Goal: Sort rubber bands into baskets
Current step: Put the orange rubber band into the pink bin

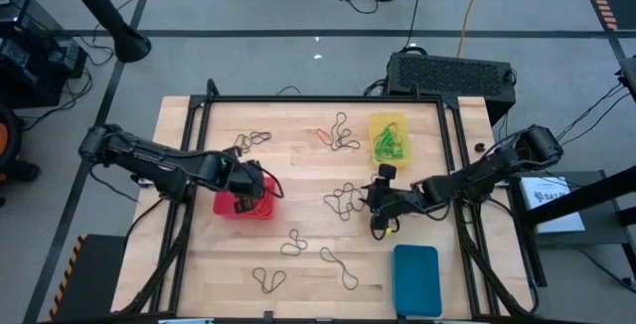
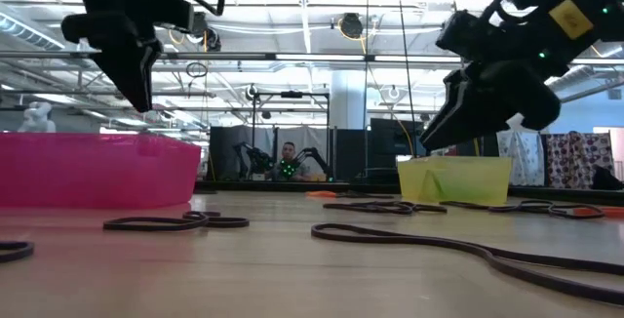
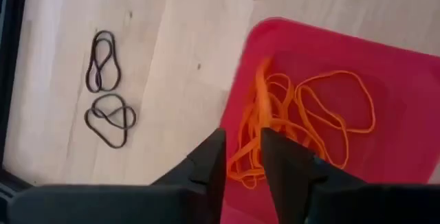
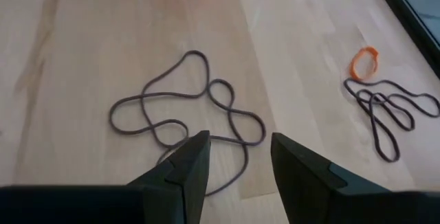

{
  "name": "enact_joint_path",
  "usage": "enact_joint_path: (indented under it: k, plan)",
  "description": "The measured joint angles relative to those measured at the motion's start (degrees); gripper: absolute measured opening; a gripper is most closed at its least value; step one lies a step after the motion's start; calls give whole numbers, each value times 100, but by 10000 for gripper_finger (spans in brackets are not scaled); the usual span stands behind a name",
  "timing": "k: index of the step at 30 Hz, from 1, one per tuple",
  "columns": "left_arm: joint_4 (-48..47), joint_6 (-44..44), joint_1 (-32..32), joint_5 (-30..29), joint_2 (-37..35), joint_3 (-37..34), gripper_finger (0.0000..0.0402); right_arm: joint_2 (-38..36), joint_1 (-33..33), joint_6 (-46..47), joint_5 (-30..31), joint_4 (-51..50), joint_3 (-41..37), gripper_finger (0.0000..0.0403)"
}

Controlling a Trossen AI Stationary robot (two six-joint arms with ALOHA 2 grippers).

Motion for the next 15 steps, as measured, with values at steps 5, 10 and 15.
enact_joint_path:
  k: [5, 10, 15]
  plan:
    - [84, -19, 309, 100, 47, 0, 125, 0, -107, 0, -7, 13, 0, 148]
    - [1143, 771, 750, -145, 134, 0, 129, 0, -299, -178, -11, 525, -2, 148]
    - [3654, 2952, 1352, 363, 392, 20, 129, 0, -455, -451, -14, 1175, -2, 148]
